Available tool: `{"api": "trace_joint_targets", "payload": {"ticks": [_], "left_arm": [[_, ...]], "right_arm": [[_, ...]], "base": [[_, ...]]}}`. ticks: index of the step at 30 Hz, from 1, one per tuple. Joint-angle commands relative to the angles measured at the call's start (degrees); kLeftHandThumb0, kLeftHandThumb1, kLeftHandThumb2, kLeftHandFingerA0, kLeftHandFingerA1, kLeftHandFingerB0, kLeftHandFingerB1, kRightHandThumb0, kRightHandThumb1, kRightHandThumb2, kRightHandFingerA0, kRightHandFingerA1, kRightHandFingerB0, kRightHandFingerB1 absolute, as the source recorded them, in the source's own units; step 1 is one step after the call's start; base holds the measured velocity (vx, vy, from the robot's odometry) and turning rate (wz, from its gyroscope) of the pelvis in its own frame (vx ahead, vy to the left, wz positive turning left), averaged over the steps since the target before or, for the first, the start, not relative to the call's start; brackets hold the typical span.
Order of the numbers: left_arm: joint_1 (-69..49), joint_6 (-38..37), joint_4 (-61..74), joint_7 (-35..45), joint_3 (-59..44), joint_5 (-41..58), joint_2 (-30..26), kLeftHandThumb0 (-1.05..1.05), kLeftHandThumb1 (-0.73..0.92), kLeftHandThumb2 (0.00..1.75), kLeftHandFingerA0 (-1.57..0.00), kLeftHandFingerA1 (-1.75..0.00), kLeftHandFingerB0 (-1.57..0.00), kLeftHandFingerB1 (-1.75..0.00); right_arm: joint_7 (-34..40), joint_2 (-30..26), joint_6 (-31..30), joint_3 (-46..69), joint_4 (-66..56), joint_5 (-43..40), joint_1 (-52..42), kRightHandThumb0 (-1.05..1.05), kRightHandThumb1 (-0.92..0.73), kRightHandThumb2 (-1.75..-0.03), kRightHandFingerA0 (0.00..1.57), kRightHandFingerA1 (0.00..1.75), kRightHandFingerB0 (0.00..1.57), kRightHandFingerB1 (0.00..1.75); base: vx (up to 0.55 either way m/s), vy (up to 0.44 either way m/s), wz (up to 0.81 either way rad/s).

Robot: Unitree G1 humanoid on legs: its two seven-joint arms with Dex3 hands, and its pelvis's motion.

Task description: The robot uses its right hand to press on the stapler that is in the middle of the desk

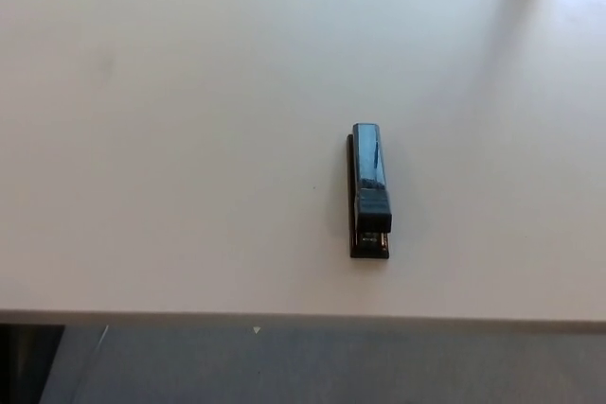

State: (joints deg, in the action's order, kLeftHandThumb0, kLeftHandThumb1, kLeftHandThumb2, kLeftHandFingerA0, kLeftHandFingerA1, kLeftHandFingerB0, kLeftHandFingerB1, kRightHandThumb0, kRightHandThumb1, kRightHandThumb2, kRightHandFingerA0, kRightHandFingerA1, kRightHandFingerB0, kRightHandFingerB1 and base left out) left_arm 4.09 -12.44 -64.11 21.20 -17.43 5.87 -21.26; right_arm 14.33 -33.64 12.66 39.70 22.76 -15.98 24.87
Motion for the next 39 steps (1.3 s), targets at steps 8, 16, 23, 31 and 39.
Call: {"api": "trace_joint_targets", "payload": {"ticks": [8, 16, 23, 31, 39], "left_arm": [[-0.08, -0.91, -0.84, 0.02, 0.52, 0.03, -1.81, -0.46, 0.92, 0.88, 0.00, -0.15, -0.01, -0.18], [-1.05, -0.34, -1.70, -0.30, 0.99, -0.03, -1.49, -0.48, 0.92, 0.83, 0.00, -0.14, -0.02, -0.18], [-1.84, -1.23, -1.25, -0.02, 1.87, -0.49, -1.62, -0.48, 0.91, 0.85, 0.00, -0.12, -0.01, -0.17], [-2.27, -1.35, -1.44, 0.33, 1.62, 0.31, -1.36, -0.48, 0.92, 0.83, 0.00, -0.12, -0.03, -0.18], [-2.84, -1.16, -0.59, -0.84, 2.58, -0.36, -1.29, -0.50, 0.92, 0.84, 0.00, -0.20, -0.02, -0.22]], "right_arm": [[-9.89, 10.37, -11.49, -20.34, -14.61, -5.96, 19.16, 0.02, -0.67, -0.92, 1.26, 1.11, 0.88, 0.96], [-8.30, 19.38, -15.73, -30.91, -17.93, -0.88, 19.81, -0.06, -0.79, -0.76, 1.24, 1.23, 0.78, 1.05], [-8.97, 26.21, -11.48, -35.85, -3.10, 3.35, 24.42, -0.11, -0.77, -0.70, 1.27, 1.15, 0.79, 1.03], [-7.54, 35.14, -7.86, -40.46, 11.36, 7.88, 27.68, -0.15, -0.76, -0.77, 1.21, 1.21, 0.80, 1.15], [-5.55, 42.29, -5.09, -40.71, 22.57, 9.75, 27.53, -0.11, -0.76, -0.76, 1.17, 1.18, 0.79, 1.10]], "base": [[0.00, 0.000, 0.00], [0.00, -0.002, 0.01], [0.00, 0.000, 0.00], [0.00, 0.000, 0.00], [0.00, 0.000, 0.00]]}}
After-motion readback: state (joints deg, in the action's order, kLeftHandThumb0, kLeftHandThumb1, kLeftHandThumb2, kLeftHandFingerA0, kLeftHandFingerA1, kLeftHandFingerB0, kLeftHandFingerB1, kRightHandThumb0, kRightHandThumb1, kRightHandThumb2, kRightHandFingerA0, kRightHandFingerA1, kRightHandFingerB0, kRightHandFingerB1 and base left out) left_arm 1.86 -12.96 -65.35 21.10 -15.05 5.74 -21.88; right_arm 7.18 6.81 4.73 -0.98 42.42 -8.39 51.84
